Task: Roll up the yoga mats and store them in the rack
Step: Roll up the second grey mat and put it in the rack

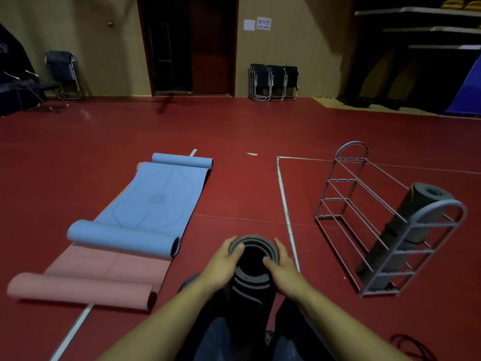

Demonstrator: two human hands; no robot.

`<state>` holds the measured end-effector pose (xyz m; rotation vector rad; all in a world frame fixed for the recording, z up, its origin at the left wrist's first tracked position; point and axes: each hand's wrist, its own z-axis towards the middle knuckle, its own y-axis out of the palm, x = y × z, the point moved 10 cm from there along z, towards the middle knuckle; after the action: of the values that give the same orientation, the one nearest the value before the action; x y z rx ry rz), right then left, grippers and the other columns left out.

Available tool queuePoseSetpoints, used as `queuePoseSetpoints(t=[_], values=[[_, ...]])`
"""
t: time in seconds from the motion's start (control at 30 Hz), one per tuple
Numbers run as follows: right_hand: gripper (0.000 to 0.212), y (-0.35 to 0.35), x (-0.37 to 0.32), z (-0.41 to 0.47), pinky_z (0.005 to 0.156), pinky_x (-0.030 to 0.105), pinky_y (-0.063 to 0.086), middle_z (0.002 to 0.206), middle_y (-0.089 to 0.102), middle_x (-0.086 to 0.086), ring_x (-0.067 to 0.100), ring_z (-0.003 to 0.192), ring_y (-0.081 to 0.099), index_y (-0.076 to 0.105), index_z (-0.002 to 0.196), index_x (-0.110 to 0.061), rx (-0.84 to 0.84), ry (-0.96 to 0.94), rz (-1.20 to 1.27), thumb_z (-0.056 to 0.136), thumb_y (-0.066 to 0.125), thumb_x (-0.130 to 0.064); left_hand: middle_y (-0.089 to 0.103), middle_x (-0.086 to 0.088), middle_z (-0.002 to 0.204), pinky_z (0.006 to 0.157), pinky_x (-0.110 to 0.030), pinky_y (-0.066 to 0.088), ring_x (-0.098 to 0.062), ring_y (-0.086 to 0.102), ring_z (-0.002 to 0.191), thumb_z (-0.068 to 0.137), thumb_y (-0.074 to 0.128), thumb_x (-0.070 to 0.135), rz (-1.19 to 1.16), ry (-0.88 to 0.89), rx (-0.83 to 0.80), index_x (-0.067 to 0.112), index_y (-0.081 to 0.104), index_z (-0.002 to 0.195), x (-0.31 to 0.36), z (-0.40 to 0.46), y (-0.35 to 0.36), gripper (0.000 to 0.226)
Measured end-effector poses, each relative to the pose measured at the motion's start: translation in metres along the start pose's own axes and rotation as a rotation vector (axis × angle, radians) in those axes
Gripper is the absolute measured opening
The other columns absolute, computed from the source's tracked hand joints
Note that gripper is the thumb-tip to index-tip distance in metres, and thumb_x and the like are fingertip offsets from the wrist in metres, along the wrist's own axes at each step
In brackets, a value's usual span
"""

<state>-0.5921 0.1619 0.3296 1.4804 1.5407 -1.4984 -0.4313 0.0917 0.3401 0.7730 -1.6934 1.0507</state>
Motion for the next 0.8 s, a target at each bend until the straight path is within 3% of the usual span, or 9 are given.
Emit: queuePoseSetpoints(t=[0.1,0.2,0.33,0.5,0.67,0.73,0.8], values=[[0.077,-0.010,0.001,0.013,0.111,0.046,0.043,0.158,0.041,0.012,0.031,0.138,0.048,0.039,0.155,-0.025,0.061,0.129,-0.087,0.096,0.029,-0.074,0.054,-0.002,0.149,0.108,-0.026,0.035,-0.016,0.050,0.134,0.111,0.034,0.045,0.097,-0.010,0.039,0.017,0.052,0.147,0.014,0.005,-0.001,0.049],[0.076,-0.017,-0.006,0.016,0.103,0.041,0.041,0.148,0.053,0.018,0.030,0.130,0.053,0.052,0.143,-0.010,0.154,0.146,-0.166,0.104,0.017,-0.065,0.049,-0.015,0.154,0.117,-0.035,0.032,-0.027,0.044,0.144,0.111,0.020,0.050,0.210,-0.103,0.074,0.008,0.052,0.148,0.008,0.014,-0.001,0.064],[0.058,-0.020,-0.008,0.011,0.087,0.042,0.041,0.130,0.063,0.018,0.035,0.118,0.059,0.051,0.118,-0.016,0.217,0.109,-0.381,0.105,0.020,-0.063,0.057,-0.021,0.145,0.110,-0.040,0.038,-0.035,0.052,0.135,0.109,0.014,0.056,0.368,-0.138,0.110,0.008,0.061,0.139,-0.003,0.018,0.002,0.073],[0.070,-0.021,-0.010,0.011,0.091,0.044,0.042,0.130,0.064,0.017,0.038,0.121,0.059,0.053,0.131,-0.017,0.224,0.121,-0.591,0.102,0.015,-0.068,0.063,-0.019,0.137,0.106,-0.044,0.042,-0.038,0.057,0.127,0.106,0.011,0.062,0.545,-0.168,0.142,0.011,0.065,0.131,-0.010,0.023,-0.003,0.079],[0.083,-0.010,-0.007,0.012,0.101,0.045,0.046,0.143,0.058,0.016,0.037,0.129,0.055,0.047,0.145,-0.017,0.135,0.107,-0.549,0.094,0.030,-0.080,0.059,-0.023,0.142,0.110,-0.046,0.045,-0.039,0.058,0.129,0.099,0.009,0.075,0.511,-0.353,0.086,0.003,0.061,0.137,-0.026,0.018,-0.007,0.097],[0.082,-0.011,-0.006,0.013,0.104,0.043,0.047,0.143,0.059,0.015,0.035,0.129,0.056,0.051,0.144,-0.014,0.124,0.105,-0.525,0.095,0.036,-0.078,0.060,-0.024,0.140,0.100,-0.051,0.054,-0.042,0.064,0.119,0.090,0.011,0.085,0.424,-0.424,0.032,0.002,0.058,0.140,-0.032,0.015,-0.005,0.108],[0.074,-0.017,-0.009,0.011,0.095,0.042,0.052,0.128,0.067,0.015,0.036,0.115,0.063,0.062,0.125,-0.014,0.157,0.093,-0.526,0.094,0.038,-0.077,0.064,-0.023,0.133,0.085,-0.052,0.062,-0.042,0.070,0.106,0.085,0.016,0.090,0.367,-0.437,0.020,0.003,0.059,0.137,-0.031,0.010,-0.006,0.111]])
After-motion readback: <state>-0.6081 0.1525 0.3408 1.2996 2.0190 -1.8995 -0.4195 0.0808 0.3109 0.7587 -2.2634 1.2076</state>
